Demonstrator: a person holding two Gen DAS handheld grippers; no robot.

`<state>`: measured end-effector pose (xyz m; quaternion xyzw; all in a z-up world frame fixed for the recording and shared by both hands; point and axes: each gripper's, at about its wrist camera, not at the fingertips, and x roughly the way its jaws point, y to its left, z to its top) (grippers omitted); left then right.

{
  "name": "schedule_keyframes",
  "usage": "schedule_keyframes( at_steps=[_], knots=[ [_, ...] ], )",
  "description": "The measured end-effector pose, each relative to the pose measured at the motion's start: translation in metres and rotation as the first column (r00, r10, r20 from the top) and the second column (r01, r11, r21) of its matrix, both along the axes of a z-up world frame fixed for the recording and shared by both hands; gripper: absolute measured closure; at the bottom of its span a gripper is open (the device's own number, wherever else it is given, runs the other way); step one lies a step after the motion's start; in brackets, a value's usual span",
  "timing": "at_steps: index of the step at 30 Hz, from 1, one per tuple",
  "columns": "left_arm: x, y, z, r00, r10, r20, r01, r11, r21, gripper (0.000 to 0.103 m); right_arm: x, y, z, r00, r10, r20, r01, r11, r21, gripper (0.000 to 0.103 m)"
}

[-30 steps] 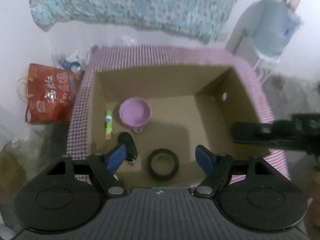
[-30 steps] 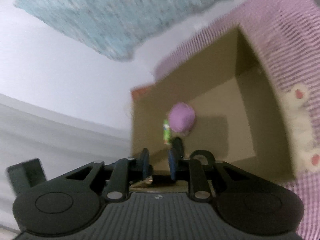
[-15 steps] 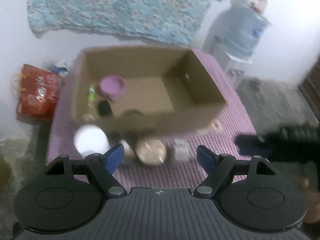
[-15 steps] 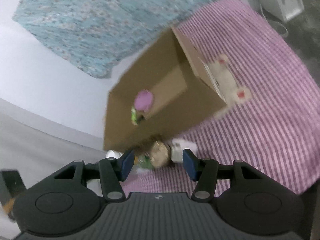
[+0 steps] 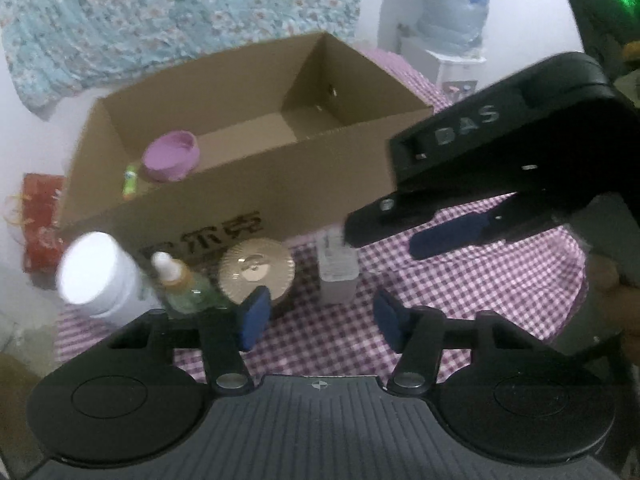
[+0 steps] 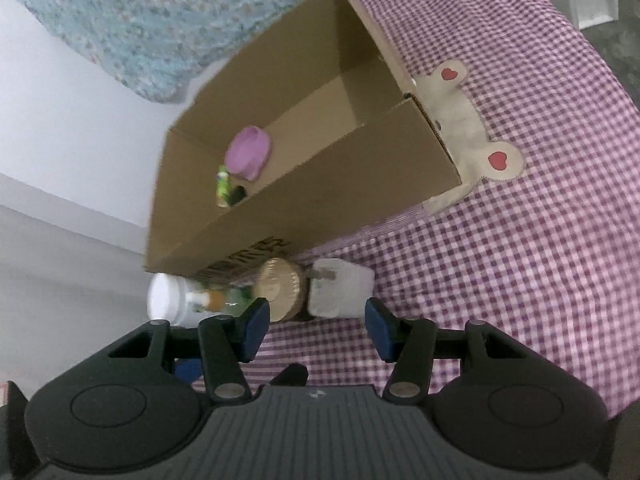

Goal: Organize rigid objects
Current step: 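Reach the right tool to the white charger plug and close on it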

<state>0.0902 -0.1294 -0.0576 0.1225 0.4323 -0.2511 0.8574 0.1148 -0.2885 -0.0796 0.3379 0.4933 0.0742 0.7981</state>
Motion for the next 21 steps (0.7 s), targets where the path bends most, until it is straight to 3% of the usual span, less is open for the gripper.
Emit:
schedule_keyframes(
  at_steps=[4, 15, 21],
  knots=[
    [0.010, -0.004, -0.013, 1.000, -0.007, -0.025, 0.006, 1.000, -0.022, 0.057, 0.018, 0.005, -0.014, 0.999, 0.024, -0.032, -0.025, 0.999, -0.028, 0.048],
    [0.023, -0.012, -0.030, 0.996, -0.031, -0.080, 0.027, 0.998, -0.060, 0.060, 0.048, 0.017, -0.039, 0.993, 0.069, -0.095, -0.073, 0.996, -0.042, 0.057],
    [0.028, -0.019, -0.038, 0.996, -0.028, -0.087, 0.024, 0.999, -0.045, 0.064, 0.056, 0.017, -0.047, 0.991, 0.073, -0.113, -0.076, 0.997, -0.024, 0.060]
  ],
)
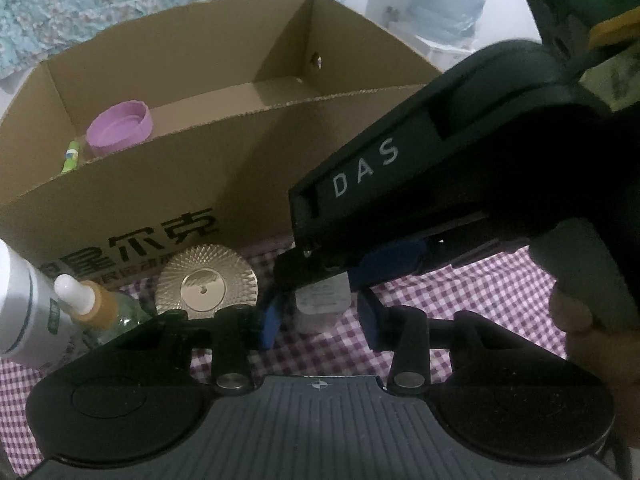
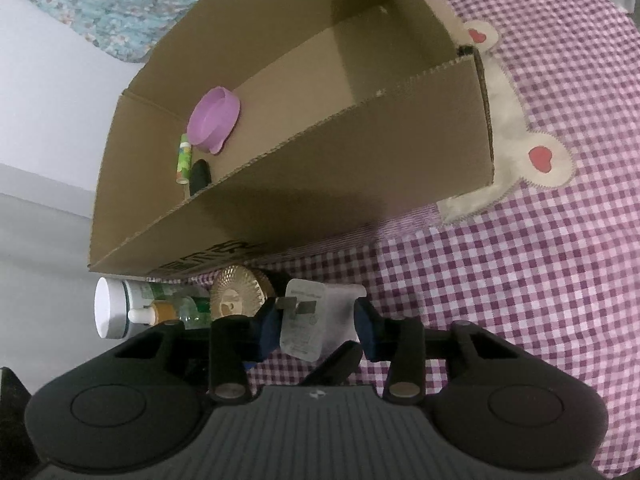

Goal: Organize rigid objects
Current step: 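Reach the right tool to the white charger plug and close on it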

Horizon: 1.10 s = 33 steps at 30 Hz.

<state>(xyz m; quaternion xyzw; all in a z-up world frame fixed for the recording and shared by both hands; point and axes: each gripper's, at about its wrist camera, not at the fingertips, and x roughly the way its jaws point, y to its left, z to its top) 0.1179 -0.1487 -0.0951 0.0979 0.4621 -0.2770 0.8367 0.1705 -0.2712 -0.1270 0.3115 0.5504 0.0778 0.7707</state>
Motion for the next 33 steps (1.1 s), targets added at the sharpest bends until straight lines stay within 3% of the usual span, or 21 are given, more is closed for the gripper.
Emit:
schedule_keyframes(
  at_steps=[5, 20, 33],
  knots=[
    [0.004, -0.004, -0.006, 1.000, 0.003, -0.018, -0.003, 1.000, 0.018, 0.073, 0.004, -0.002, -0.005, 1.000, -0.002, -0.019, 0.003, 1.000, 0.023, 0.060],
    [0.006, -0.008, -0.012, 1.000, 0.013, -0.023, -0.012, 0.999, 0.039, 0.074, -0.002, -0.005, -0.003, 1.000, 0.000, -0.011, 0.000, 1.000, 0.030, 0.060],
    [-0.012, -0.007, 0.006, 1.000, 0.008, 0.008, -0.008, 0.999, 0.043, 0.074, -0.020, -0.010, 0.012, 1.000, -0.004, 0.010, 0.004, 0.998, 0.056, 0.060]
  ],
)
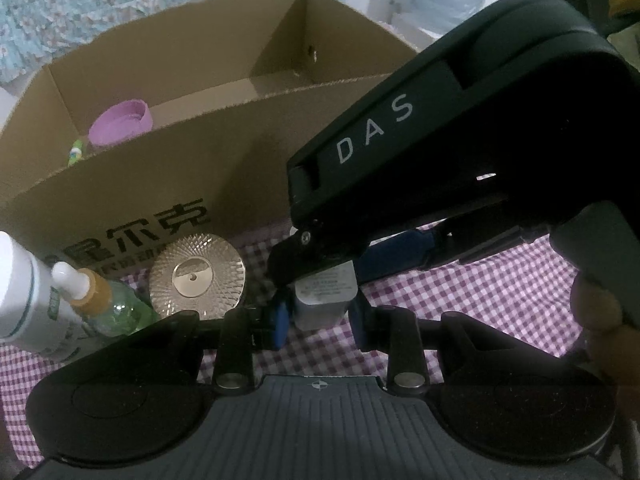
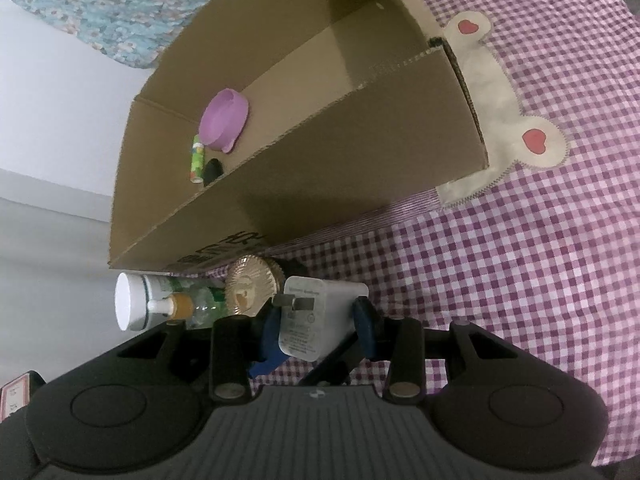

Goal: Organize rigid objects
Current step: 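Reach the right tool to the white charger plug and close on it, then carry the white charger plug with the right tool into the box and release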

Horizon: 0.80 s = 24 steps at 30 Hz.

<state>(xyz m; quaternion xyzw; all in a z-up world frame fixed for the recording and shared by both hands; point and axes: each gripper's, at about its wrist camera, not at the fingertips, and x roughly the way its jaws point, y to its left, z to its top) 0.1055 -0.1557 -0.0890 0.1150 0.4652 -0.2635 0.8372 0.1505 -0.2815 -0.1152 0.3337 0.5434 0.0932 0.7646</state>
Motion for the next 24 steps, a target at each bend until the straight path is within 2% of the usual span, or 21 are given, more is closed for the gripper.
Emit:
schedule_keyframes(
  at_steps=[15, 24],
  knots=[
    [-0.030, 0.008, 0.041, 0.997, 0.008, 0.077, -0.006, 1.000, -0.019, 0.074, -0.026, 0.004, 0.042, 0.996, 0.013, 0.084, -0.013, 1.000, -0.005, 0.060],
    [-0.044, 0.017, 0.082, 0.987, 0.033, 0.156, -0.025, 0.998, -0.053, 0.074, -0.043, 0.015, 0.089, 0.983, 0.046, 0.179, -0.041, 0.999, -0.032, 0.060]
  ],
)
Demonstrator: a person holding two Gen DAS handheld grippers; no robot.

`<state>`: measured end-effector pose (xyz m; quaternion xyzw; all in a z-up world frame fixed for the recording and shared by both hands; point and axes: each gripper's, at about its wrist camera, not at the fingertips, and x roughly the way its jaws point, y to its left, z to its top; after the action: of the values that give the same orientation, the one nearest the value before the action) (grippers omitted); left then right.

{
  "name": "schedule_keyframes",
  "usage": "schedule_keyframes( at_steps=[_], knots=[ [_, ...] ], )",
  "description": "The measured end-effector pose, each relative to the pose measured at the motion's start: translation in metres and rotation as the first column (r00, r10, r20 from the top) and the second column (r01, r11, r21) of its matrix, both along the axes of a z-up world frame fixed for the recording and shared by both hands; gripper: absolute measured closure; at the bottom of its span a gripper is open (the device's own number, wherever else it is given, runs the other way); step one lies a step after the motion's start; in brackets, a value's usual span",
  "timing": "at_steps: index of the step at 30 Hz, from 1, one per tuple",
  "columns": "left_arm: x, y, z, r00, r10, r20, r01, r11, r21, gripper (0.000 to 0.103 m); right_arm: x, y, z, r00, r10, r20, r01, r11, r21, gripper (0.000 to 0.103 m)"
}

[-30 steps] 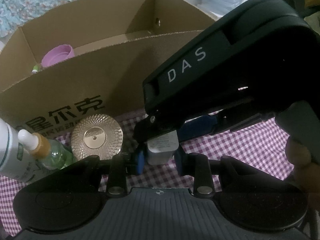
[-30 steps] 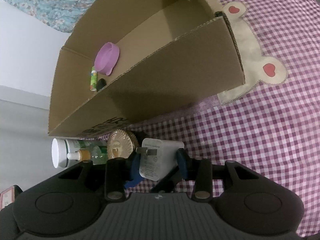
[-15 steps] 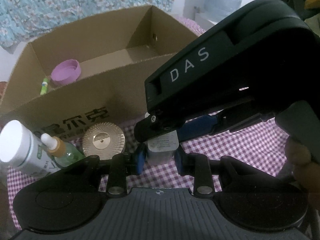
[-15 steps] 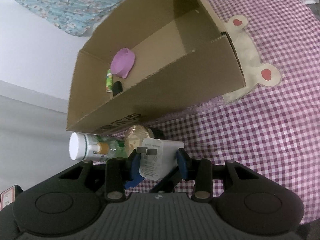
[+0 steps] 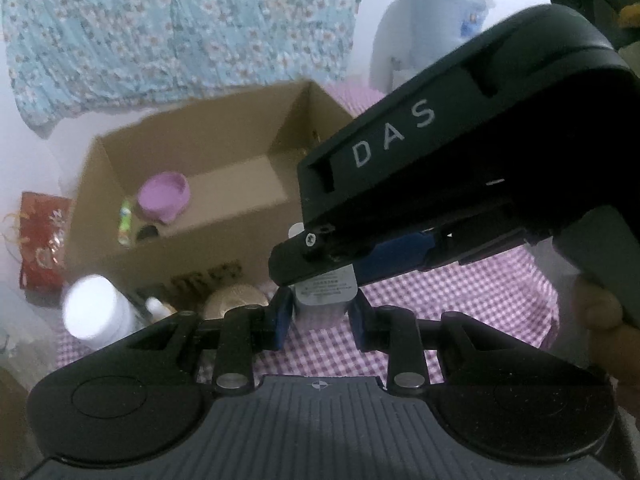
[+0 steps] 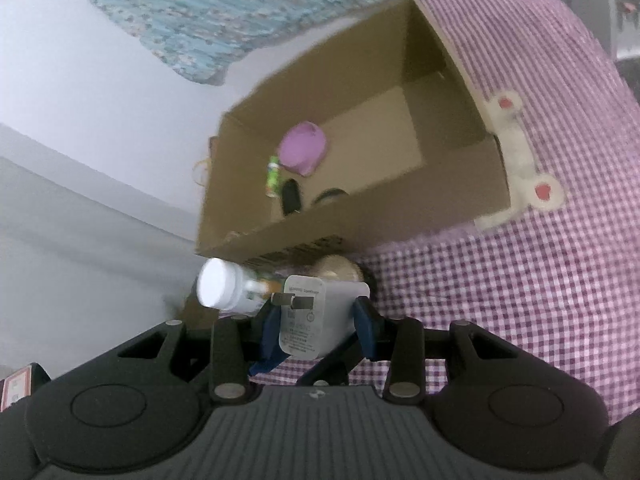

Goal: Organize rigid objects
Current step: 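Carry the white charger plug with the right tool into the box and release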

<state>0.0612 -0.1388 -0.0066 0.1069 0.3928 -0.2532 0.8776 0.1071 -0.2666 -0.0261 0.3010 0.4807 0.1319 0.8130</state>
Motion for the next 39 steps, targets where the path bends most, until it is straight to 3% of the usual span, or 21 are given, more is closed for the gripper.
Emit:
schedule_keyframes(
  at_steps=[8, 13, 17, 22, 32, 39],
  knots=[
    [0.035, 0.007, 0.042, 0.997, 0.053, 0.050, -0.052, 0.998, -0.023, 0.074, 0.027, 0.014, 0.055, 0.993, 0.056, 0.106, -0.055, 0.998, -0.019, 0.060],
    [0.089, 0.004, 0.048, 0.995, 0.098, 0.008, -0.098, 0.995, -0.005, 0.074, 0.078, 0.019, 0.068, 0.991, 0.085, 0.107, -0.084, 0.996, -0.016, 0.060],
    [0.138, 0.000, 0.033, 0.985, 0.144, -0.095, -0.144, 0.990, 0.009, 0.074, 0.132, 0.017, 0.053, 0.993, 0.104, 0.054, -0.104, 0.995, -0.006, 0.060],
    [0.188, -0.008, 0.001, 0.953, 0.199, -0.227, -0.196, 0.980, 0.038, 0.074, 0.187, 0.010, 0.016, 0.993, 0.114, -0.040, -0.114, 0.993, 0.013, 0.060],
    [0.233, -0.014, -0.045, 0.893, 0.302, -0.334, -0.265, 0.952, 0.153, 0.074, 0.241, 0.010, -0.054, 0.972, 0.141, -0.188, -0.131, 0.989, 0.068, 0.060],
    [0.241, -0.019, -0.049, 0.894, 0.307, -0.326, -0.263, 0.950, 0.171, 0.076, 0.252, 0.019, -0.065, 0.967, 0.169, -0.190, -0.156, 0.984, 0.081, 0.063]
  ],
)
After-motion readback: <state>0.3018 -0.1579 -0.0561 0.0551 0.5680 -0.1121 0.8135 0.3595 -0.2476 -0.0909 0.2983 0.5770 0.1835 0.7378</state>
